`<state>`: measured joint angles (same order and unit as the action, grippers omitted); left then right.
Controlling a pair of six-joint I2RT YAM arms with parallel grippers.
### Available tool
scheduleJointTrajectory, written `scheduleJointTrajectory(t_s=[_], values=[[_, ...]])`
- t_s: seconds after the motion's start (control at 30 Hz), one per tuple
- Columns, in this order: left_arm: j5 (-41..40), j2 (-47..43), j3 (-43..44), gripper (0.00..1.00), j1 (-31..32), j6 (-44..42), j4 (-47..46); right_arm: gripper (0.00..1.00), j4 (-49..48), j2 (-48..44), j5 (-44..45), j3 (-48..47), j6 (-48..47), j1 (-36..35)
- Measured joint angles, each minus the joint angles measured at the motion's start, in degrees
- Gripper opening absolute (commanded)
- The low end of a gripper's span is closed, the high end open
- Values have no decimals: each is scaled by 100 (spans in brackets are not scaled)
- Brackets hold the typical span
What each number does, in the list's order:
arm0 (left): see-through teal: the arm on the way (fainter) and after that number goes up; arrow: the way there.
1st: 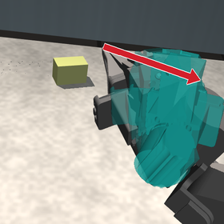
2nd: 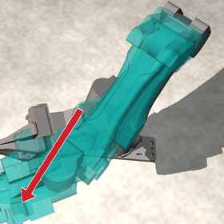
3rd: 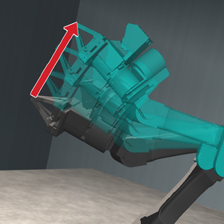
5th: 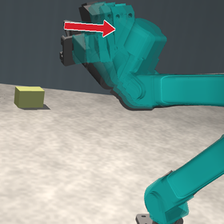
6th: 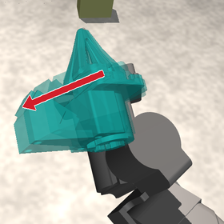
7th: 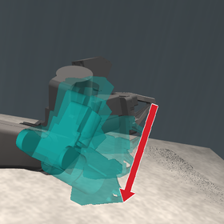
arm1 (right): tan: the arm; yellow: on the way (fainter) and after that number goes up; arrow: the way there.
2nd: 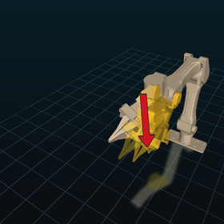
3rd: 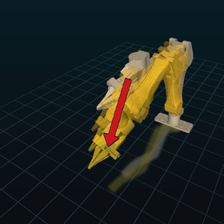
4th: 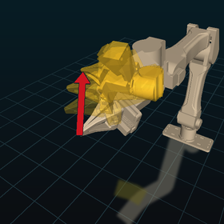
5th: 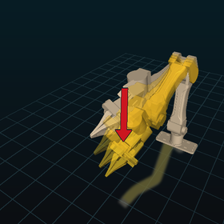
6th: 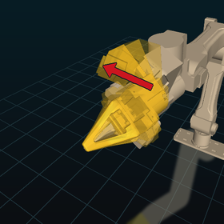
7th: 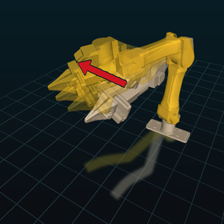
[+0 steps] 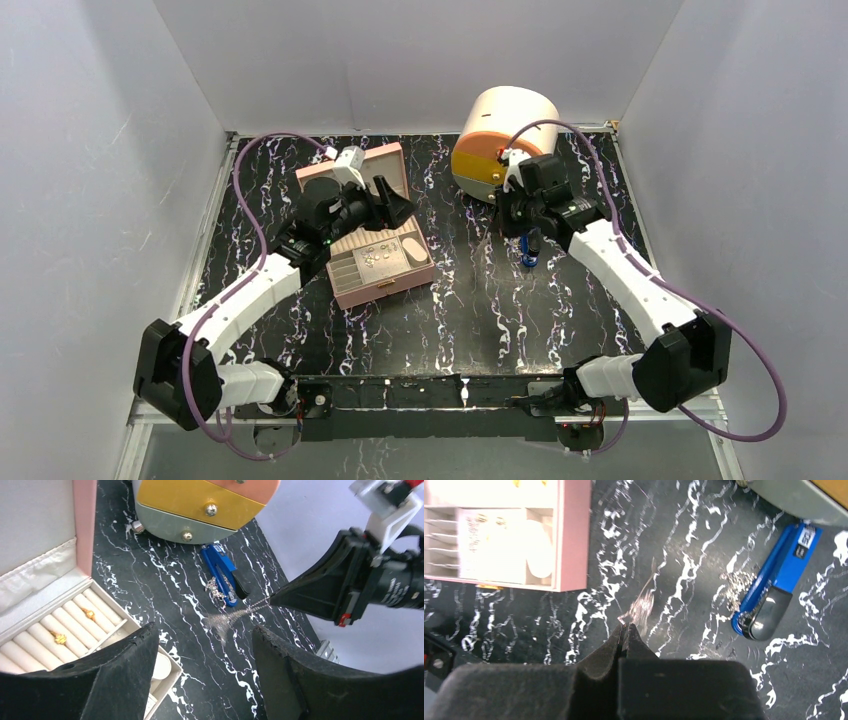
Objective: Organize the mixed jewelry
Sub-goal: Pick up the jewelry from the center of the board.
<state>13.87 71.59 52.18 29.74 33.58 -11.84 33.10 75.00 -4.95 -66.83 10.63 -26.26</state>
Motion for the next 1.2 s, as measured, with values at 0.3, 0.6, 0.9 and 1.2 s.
scheduleJointTrajectory(t_s=[0.3, 0.6, 0.9, 1.2], values=[[761, 138, -275, 66, 50, -164, -990, 0, 422, 22, -741, -1220, -17, -15], [1453, 514, -109, 66, 166, -52, -1969, 0, 638, 354, -1377, -2435, 13, -79], [1537, 730, 385, 66, 267, -188, -2214, 0, 664, 645, -1838, -3064, 278, -87], [1838, 874, 756, 48, 367, -55, -2728, 0, 619, 645, -2083, -3165, 426, -87]])
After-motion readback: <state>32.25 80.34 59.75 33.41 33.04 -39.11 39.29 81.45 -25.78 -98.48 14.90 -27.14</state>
